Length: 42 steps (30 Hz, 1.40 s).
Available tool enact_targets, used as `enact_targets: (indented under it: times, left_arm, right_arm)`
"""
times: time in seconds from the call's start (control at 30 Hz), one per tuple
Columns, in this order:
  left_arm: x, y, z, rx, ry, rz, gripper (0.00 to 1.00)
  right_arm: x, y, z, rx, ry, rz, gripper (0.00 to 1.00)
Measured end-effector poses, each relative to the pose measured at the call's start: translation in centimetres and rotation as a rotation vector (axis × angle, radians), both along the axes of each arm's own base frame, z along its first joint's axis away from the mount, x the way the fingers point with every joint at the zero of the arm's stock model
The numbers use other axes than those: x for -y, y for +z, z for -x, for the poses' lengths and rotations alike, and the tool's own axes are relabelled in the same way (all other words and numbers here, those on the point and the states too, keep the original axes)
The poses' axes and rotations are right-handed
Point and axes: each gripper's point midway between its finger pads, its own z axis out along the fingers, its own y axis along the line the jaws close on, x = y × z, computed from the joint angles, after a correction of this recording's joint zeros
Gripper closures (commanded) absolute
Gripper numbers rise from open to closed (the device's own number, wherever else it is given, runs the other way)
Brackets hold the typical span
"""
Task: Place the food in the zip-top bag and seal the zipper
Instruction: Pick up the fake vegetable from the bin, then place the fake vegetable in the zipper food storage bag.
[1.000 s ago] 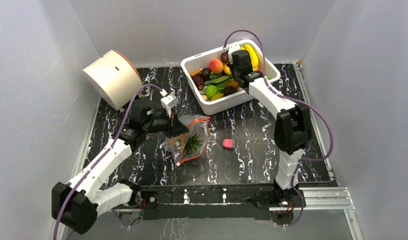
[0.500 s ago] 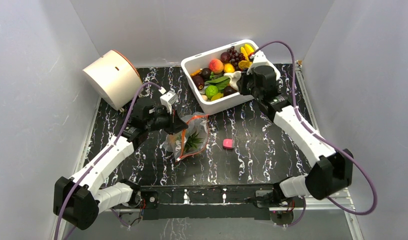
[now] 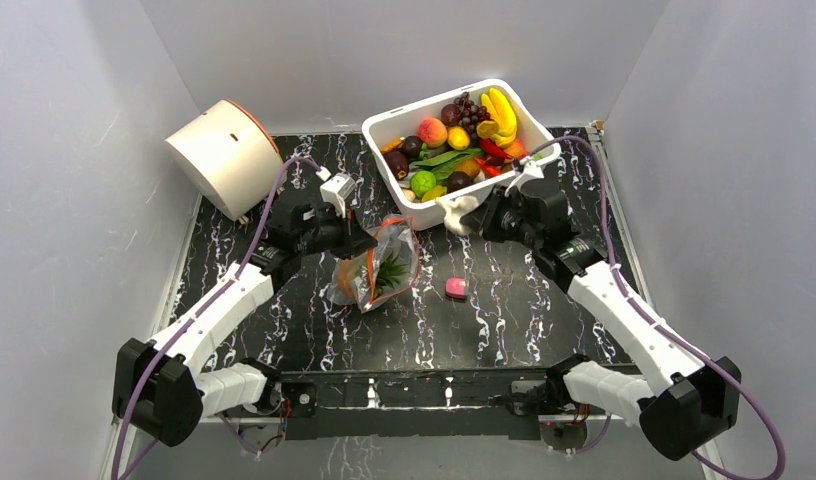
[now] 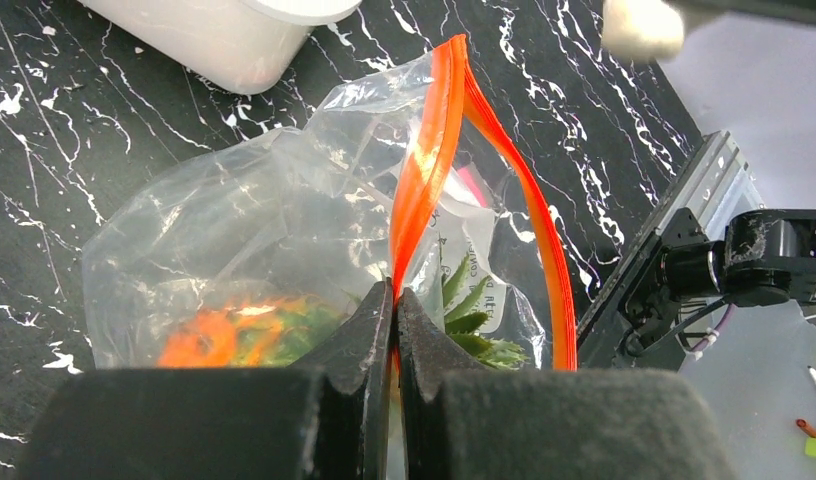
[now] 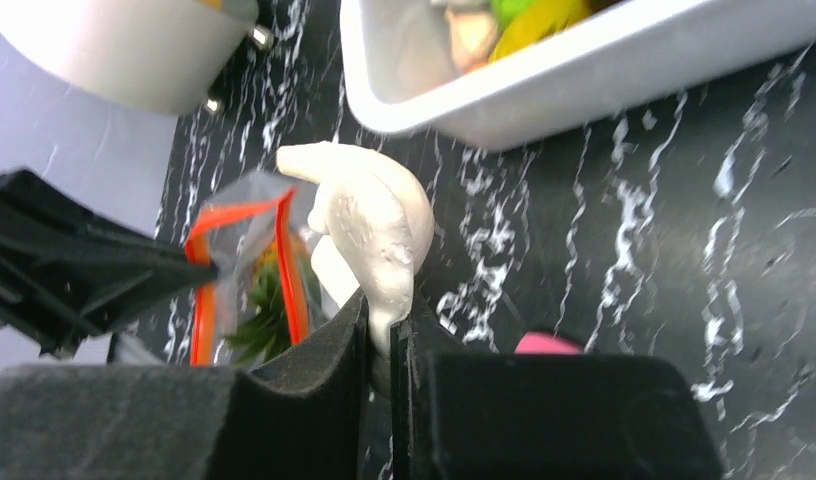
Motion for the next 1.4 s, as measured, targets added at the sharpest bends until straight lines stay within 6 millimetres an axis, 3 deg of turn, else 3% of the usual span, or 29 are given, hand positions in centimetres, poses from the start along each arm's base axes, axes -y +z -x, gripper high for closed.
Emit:
enact_targets:
  times: [0.13, 0.4, 0.67, 1.07, 1.27, 1.4]
  left_arm:
    - [0.0, 0.2, -0.1, 0.005, 0.006, 0.003, 1.00]
    - [0.3, 0.8, -0.4, 0.005, 0.026, 0.041, 1.00]
    - [0.6, 1.1, -0.1, -0.013, 0.015, 0.068, 1.00]
    - [1.9, 2.7, 1.3, -0.051, -0.061, 0.158, 1.00]
    - [2.4, 4.5, 1.6, -0.032, -0.107, 0.200, 1.00]
    - [2.9, 5.1, 2.5, -0.039, -0.162, 0.230, 1.00]
  right_arm:
    - [-1.6, -1.6, 2.4, -0.097, 0.065, -0.059, 1.00]
    - [-5.4, -1.3, 5.8, -0.186, 0.207, -0.160, 1.00]
    - [-7.6, -1.2, 8.0, -0.234, 0.289, -0.209, 1.00]
    - [-10.2, -3.5, 7.6, -0.315, 0.307, -0.223, 1.00]
    - [-10.4, -4.3, 6.1, -0.296, 0.254, -0.210, 1.00]
    - [-11.0, -6.0, 5.4, -0.312, 0.229, -0.178, 1.00]
